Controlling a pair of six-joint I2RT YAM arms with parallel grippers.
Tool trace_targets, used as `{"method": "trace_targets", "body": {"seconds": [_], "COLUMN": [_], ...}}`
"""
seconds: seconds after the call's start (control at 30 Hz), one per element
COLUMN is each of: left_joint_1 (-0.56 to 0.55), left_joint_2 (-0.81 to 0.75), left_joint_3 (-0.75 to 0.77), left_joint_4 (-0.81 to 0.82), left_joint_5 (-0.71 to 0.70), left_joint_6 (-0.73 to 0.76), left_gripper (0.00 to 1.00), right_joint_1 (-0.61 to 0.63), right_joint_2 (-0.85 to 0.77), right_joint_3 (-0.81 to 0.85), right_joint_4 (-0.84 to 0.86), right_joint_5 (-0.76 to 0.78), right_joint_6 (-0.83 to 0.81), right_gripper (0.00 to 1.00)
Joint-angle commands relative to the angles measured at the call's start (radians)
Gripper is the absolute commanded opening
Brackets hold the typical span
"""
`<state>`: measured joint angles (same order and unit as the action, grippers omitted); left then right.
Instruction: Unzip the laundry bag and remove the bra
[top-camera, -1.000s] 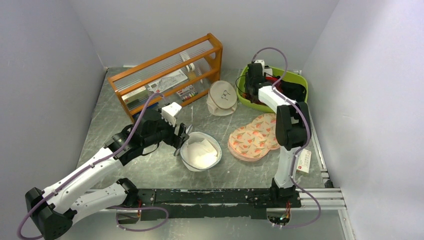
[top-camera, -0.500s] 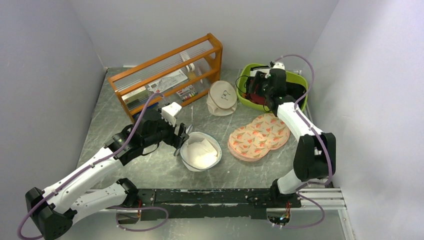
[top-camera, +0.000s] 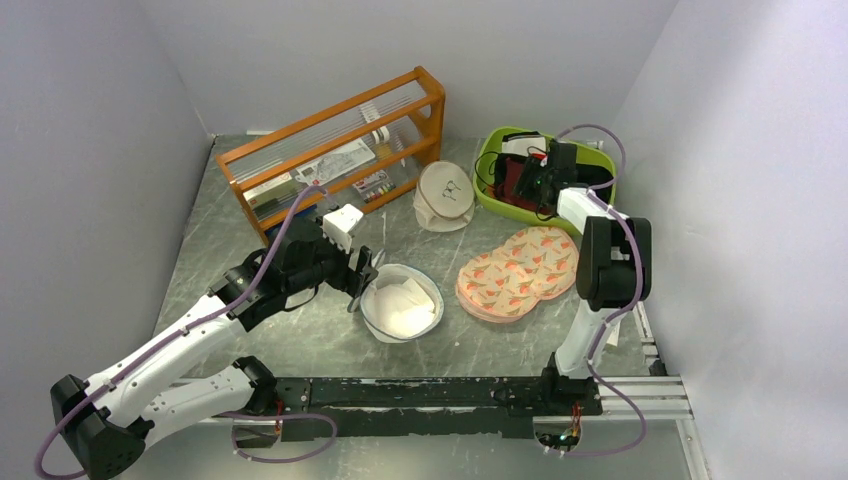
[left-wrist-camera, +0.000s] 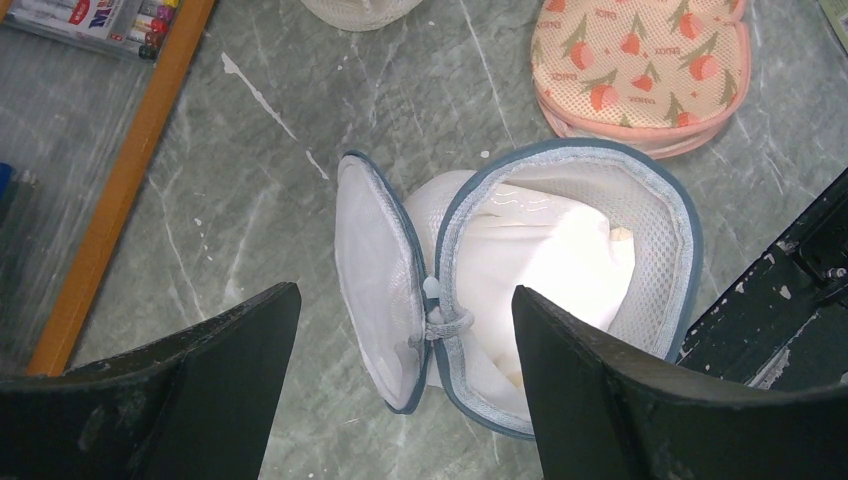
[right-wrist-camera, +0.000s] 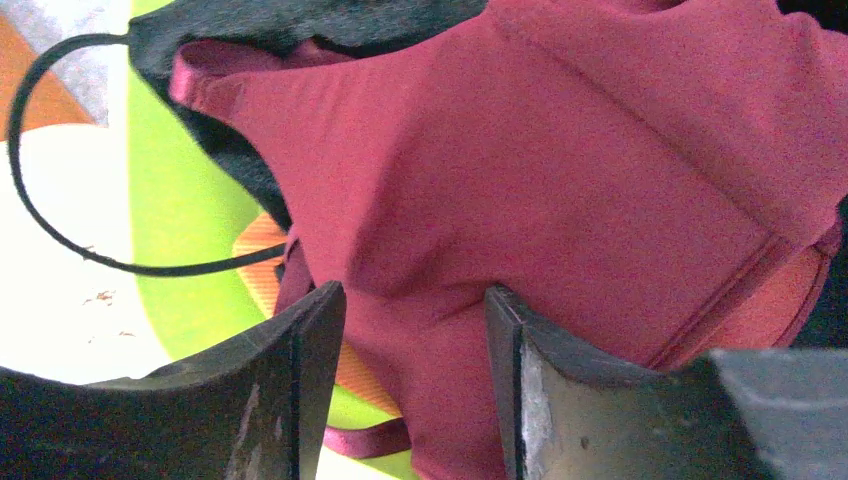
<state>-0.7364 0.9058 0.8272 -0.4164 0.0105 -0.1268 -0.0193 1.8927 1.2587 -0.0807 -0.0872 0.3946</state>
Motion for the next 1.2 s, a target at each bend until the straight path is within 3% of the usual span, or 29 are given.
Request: {"method": "trace_targets", "body": {"seconds": [0.0,0.17,0.33,0.6,0.8,1.03,1.17], "left_joint_1": [0.006,0.005,0.006,0.007,0.014,0.022,0.024], "left_joint_2": [-0.001,0.015,0.021,0.028,0.088,0.167,0.17], "left_joint_3": [-0.004,-0.002,0.001,0.0,-0.001,0.025,0.017], "left_joint_4": [0.018,0.019,0.017,0.011,0.007,-0.024,-0.013], "left_joint_5": [-0.014,-0.011,-0.015,-0.012,0.0,0.064,0.088], "left_joint_6": [0.014,0.017,0.021,0.012,-0.003,0.0,0.002], "left_gripper": [0.89,0.89,0.89,0.89,0.86,0.72,0.61], "right_joint_1": [-0.009,-0.001,0.068,0.375,0.606,0.787,0.918], "right_joint_2": [-0.097,-0.341,-0.528,-0.754,-0.861,-0.929,-0.92], "right_joint_3": [-0.034,-0.125,-0.225,-0.368,-0.368,-0.487,-0.515], "right_joint_4": [0.0,0.012,-0.007,-0.071,-0.175,-0.1,-0.053], "right_joint_5": [-0.073,-0.081,-0.138,-0.113,-0.07,-0.145,-0.096], "right_joint_6": [0.003,0.017,0.018,-0.02,-0.077,0.018,0.039], "right_gripper": [0.57,0.75,0.81,0.81,0.76,0.66,0.64]}}
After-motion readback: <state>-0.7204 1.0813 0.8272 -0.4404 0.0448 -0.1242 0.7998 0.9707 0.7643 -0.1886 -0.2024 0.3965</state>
